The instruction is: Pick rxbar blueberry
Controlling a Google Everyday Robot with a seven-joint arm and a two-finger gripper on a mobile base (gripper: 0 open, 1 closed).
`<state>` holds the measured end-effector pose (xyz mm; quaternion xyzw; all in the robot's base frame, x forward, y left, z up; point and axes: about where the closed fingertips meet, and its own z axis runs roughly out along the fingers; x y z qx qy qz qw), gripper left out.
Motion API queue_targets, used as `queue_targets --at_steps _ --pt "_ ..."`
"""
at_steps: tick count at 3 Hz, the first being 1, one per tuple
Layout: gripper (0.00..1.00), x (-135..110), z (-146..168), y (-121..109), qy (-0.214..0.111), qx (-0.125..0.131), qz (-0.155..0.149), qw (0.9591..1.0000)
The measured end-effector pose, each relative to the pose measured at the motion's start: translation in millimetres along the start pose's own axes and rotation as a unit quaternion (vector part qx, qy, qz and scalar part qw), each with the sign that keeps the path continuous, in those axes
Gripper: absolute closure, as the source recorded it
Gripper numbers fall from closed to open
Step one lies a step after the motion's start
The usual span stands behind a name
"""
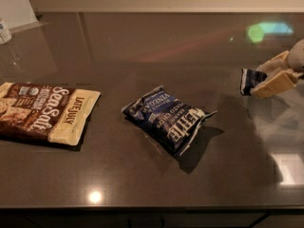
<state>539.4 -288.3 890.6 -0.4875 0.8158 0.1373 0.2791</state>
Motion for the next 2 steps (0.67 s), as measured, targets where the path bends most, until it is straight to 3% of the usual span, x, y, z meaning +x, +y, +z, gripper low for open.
queue_targets --at_steps 1,2 --pt "1.0 -47.4 -18.6 1.4 -0.013 0.0 -0.017 0.9998" --pt "1.0 -47.4 -18.6 1.4 -0.014 0.0 -0.017 0.9998"
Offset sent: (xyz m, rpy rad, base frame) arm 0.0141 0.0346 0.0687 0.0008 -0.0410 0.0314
